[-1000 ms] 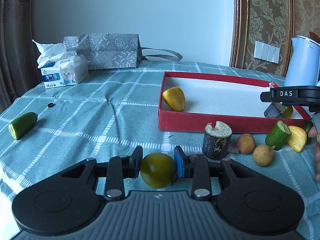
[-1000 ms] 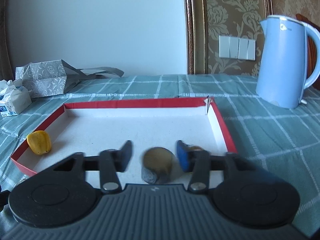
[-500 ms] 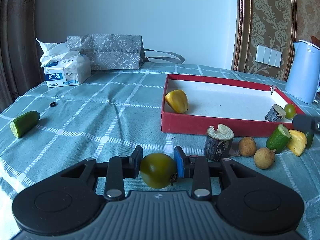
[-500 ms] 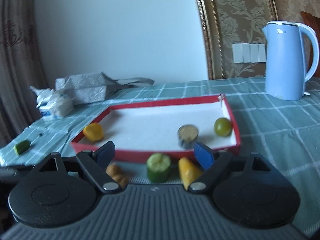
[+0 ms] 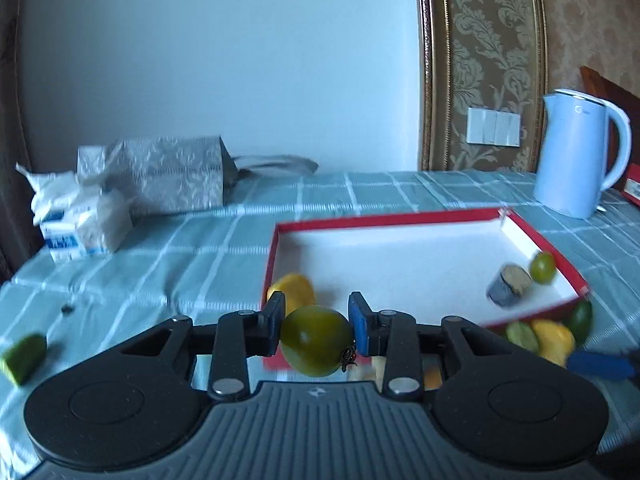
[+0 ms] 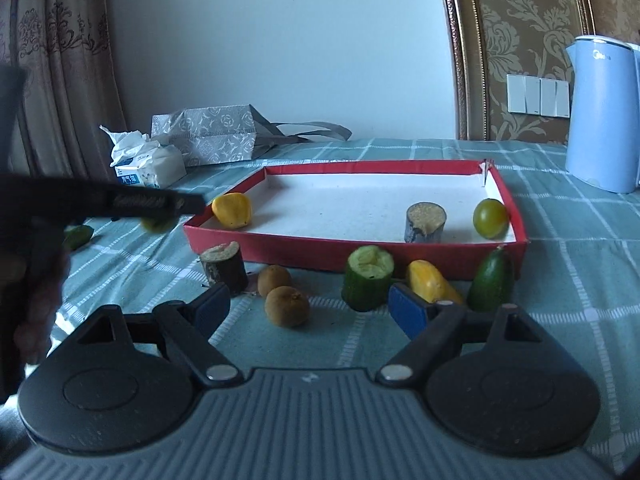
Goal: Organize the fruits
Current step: 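Lower the dark green tomato into the red tray and open the left tool, then grasp the brown round fruit with the right tool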
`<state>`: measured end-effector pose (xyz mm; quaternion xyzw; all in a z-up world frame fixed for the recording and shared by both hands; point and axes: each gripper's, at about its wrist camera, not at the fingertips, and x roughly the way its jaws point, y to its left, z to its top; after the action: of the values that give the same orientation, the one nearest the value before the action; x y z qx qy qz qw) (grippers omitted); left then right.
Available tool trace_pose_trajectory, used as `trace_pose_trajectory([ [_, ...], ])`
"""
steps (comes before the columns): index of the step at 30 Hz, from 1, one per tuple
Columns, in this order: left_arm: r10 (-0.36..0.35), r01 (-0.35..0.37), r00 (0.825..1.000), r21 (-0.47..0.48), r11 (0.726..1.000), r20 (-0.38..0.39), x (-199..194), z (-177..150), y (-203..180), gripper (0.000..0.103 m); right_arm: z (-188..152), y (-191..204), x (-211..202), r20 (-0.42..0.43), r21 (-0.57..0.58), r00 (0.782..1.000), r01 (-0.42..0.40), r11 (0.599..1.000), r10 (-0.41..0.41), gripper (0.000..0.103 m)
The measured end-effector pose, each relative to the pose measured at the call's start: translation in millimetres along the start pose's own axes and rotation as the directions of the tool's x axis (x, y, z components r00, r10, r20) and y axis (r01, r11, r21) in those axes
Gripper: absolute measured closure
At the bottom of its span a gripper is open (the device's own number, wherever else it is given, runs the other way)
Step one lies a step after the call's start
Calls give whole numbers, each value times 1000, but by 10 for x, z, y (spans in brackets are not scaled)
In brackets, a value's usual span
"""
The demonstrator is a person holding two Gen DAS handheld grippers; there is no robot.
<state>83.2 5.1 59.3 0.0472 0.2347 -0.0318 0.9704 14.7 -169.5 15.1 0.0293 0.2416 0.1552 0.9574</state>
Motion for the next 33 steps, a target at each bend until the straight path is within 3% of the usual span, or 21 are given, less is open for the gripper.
trace_pose_trajectory([
  [3,-6,7,1000,45,999,-9,251,168,-125,69,3,-75,0,-4,34,1000,-1,999,1,18],
  [6,21,-21,1000,90,996,5,459,227,-249,62,3,-89,0,-2,37,1000,0,999,0,18],
  [7,44,-46,999,93,995,17,502,225,-273,51,3,-84,2,-3,35,1000,-5,999,5,18],
  [8,73,-75,997,79,994,29,542,221,-283,32,7,-76,7,-5,31,1000,-11,999,11,18],
  [10,89,-91,995,50,995,46,577,205,-246,17,5,-42,17,-8,7,1000,-14,1000,14,18],
  [14,81,-82,996,26,996,34,491,182,-110,17,-2,-5,21,-11,-11,999,-35,999,35,18],
  [23,32,-27,999,-100,995,44,-254,-196,477,17,28,81,219,-69,-75,996,-65,995,60,20],
  [31,30,-35,999,-178,983,-31,-306,-570,825,17,55,120,443,-158,-76,985,-75,994,62,51],
  [33,19,-24,999,-187,982,-26,-323,-586,858,17,61,138,464,-162,-84,985,-67,994,53,51],
])
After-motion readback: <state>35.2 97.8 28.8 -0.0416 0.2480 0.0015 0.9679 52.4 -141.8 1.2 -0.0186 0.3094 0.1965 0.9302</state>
